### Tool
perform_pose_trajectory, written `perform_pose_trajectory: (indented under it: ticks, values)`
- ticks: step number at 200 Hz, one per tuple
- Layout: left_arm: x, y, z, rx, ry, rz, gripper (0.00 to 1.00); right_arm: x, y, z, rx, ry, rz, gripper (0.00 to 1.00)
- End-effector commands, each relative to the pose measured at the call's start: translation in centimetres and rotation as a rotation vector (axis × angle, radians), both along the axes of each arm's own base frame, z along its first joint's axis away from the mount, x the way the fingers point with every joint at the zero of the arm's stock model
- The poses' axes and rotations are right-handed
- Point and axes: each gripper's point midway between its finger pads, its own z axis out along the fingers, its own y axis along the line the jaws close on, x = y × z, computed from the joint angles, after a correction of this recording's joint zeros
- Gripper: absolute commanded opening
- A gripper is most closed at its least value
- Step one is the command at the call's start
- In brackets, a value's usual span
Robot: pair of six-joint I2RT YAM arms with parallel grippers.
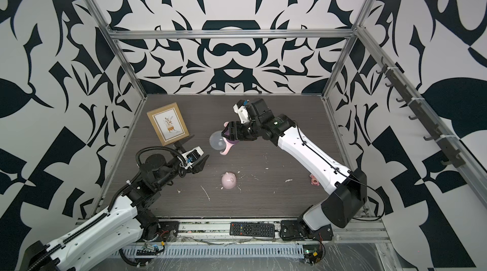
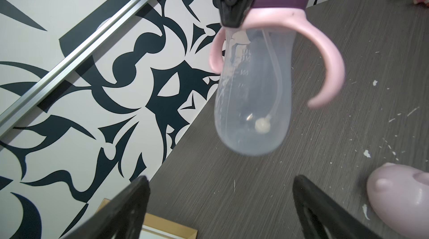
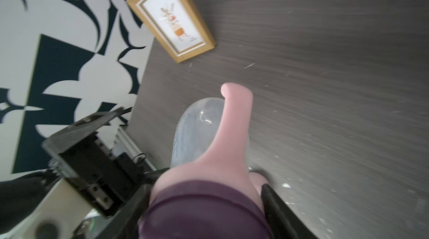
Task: Assemble the baby bottles
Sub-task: Place the baby bottle at the center of the board.
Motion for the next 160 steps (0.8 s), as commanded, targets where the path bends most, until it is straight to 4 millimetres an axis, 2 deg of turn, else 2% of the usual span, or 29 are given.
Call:
perform_pose_trajectory:
  ticks: [1, 21, 51, 105, 132, 160]
  values:
    - [-0.3, 0.1, 0.3, -0.058, 0.021, -0.002, 0.99, 1.0, -2.9, 0.3, -0.239, -0.132, 0.058, 0.02]
    - [-0.5, 0.2, 0.4, -0.100, 0.052, 0.006, 0.99, 2.5, -4.4, -1.8, -0.410, -0.144, 0.080, 0.02]
    - [-1.0, 0.5, 0.9, -0.163, 0.103, 0.012, 0.99, 4.7, -5.3, -4.5, -0.517, -0.113, 0.089, 0.02]
    - [-1.2, 2.1, 1.4, -0.247, 0.209, 0.099, 0.99, 6.6, -5.1, -9.5, -0.646, 0.033, 0.196, 0.02]
    - [-1.2, 2.3, 1.4, -0.254, 0.251, 0.115, 0.99, 7.4, -4.7, -10.8, -0.659, 0.061, 0.205, 0.02]
    - [-1.1, 2.2, 1.1, -0.248, 0.296, 0.124, 0.99, 7.7, -4.6, -12.0, -0.669, 0.087, 0.210, 0.09]
